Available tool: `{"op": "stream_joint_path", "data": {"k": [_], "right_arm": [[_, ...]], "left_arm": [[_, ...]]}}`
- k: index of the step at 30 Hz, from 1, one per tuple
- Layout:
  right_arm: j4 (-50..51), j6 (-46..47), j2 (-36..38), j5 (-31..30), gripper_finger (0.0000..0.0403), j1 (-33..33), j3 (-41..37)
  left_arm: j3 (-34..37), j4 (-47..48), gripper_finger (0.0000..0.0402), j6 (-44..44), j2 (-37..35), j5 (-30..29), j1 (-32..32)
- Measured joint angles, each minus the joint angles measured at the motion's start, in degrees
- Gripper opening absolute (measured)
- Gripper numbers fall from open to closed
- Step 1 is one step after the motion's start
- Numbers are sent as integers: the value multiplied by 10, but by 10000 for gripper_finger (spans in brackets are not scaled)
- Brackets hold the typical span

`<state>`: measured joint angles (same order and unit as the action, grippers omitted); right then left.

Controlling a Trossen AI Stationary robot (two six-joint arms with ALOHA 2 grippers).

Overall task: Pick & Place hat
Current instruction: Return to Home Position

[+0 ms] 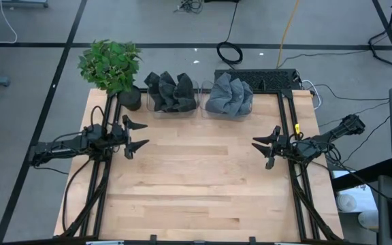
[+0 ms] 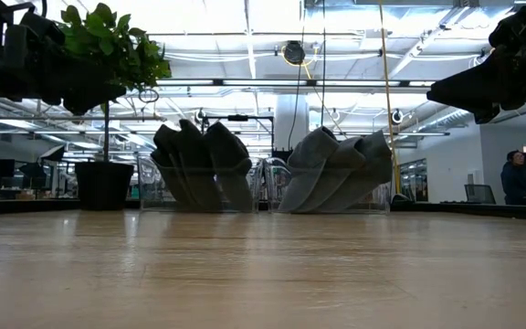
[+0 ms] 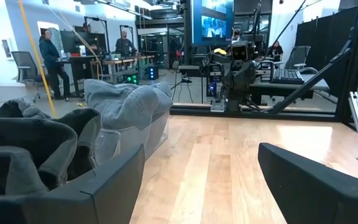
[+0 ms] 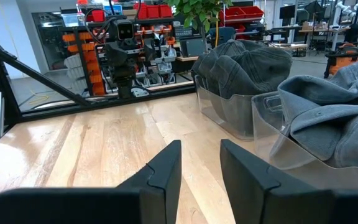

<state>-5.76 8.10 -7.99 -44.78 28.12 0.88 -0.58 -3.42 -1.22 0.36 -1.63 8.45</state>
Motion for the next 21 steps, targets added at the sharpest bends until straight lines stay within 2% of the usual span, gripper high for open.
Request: {"op": "stream_joint_path", "data": {"k": [13, 21], "right_arm": [[0, 0, 0, 0, 98, 0, 0], [0, 0, 0, 0, 98, 0, 0]], "left_arm": [[0, -2, 305, 0, 0, 0, 0], [-1, -2, 317, 0, 0, 0, 0]]}}
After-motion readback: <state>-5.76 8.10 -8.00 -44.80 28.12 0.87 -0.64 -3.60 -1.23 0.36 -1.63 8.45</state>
